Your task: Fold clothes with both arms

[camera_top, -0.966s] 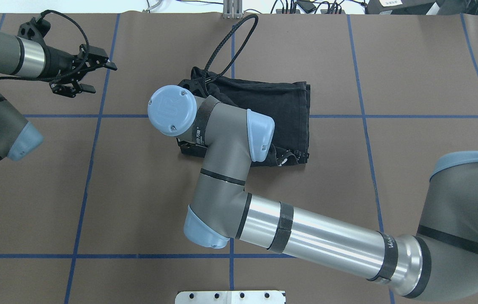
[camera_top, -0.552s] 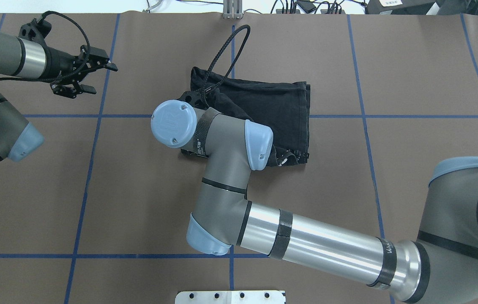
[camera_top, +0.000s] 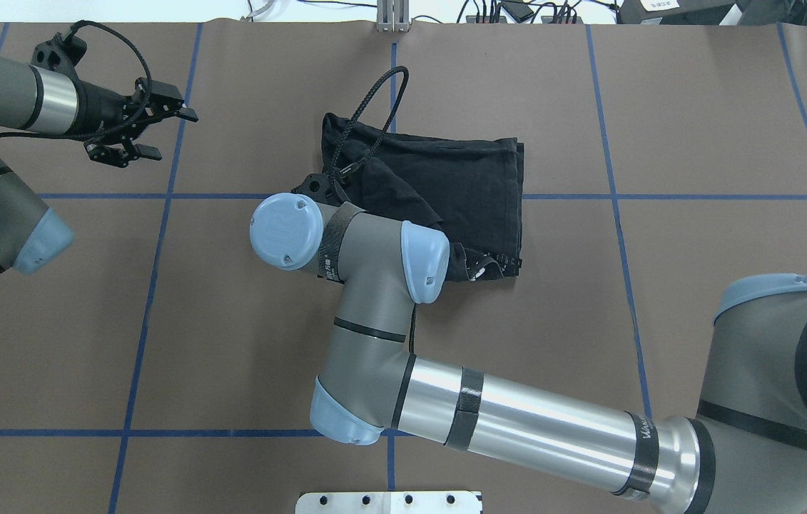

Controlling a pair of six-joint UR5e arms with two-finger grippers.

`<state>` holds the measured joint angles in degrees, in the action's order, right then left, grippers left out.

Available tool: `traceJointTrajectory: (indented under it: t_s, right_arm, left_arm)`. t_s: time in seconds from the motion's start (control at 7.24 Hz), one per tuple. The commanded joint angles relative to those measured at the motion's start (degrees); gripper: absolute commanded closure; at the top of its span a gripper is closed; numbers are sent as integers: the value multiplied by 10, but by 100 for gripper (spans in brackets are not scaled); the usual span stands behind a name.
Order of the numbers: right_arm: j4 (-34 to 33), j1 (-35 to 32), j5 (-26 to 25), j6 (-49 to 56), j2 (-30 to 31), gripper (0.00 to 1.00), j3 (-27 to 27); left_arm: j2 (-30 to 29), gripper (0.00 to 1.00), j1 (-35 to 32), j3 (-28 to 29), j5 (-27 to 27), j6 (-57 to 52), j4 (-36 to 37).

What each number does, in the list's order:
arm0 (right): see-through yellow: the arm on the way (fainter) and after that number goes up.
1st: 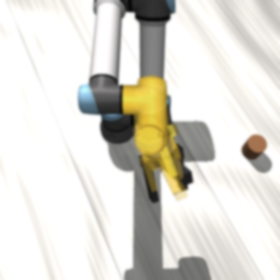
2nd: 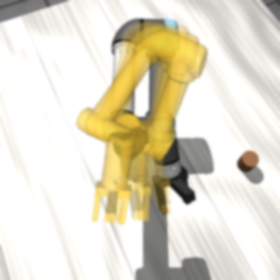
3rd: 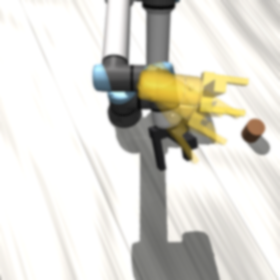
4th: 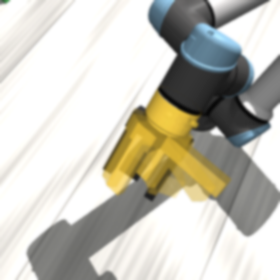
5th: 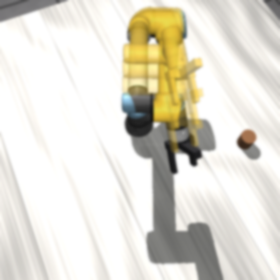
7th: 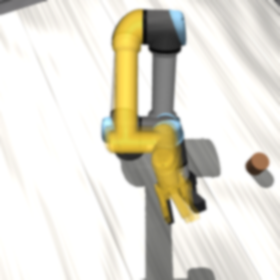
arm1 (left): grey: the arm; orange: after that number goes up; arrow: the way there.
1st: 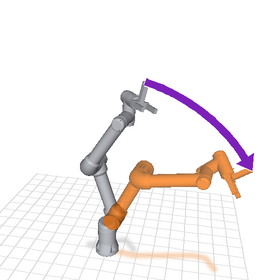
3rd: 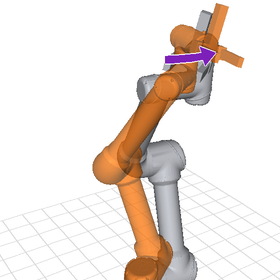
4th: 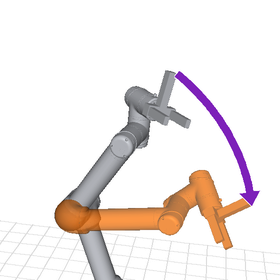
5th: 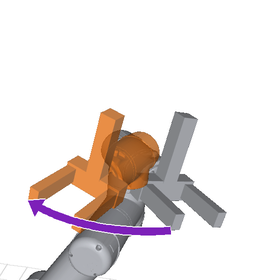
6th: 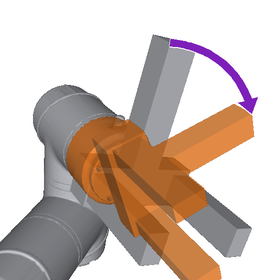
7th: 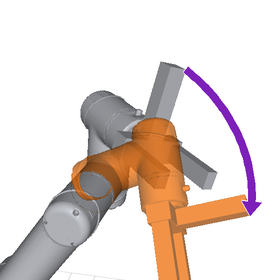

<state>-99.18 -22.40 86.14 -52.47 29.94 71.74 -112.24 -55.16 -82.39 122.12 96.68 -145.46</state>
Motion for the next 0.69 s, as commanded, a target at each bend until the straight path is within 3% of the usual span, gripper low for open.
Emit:
traceJointTrajectory:
  t_s: [0.0,0.55]
  right_arm:
    - [0,3,0,-3,-1,44,-7]
    - [21,5,-1,-4,-7,47,-27]
  left_arm:
    - [0,0,1,0,-1,0,0]
    - [0,0,1,6,-4,0,0]
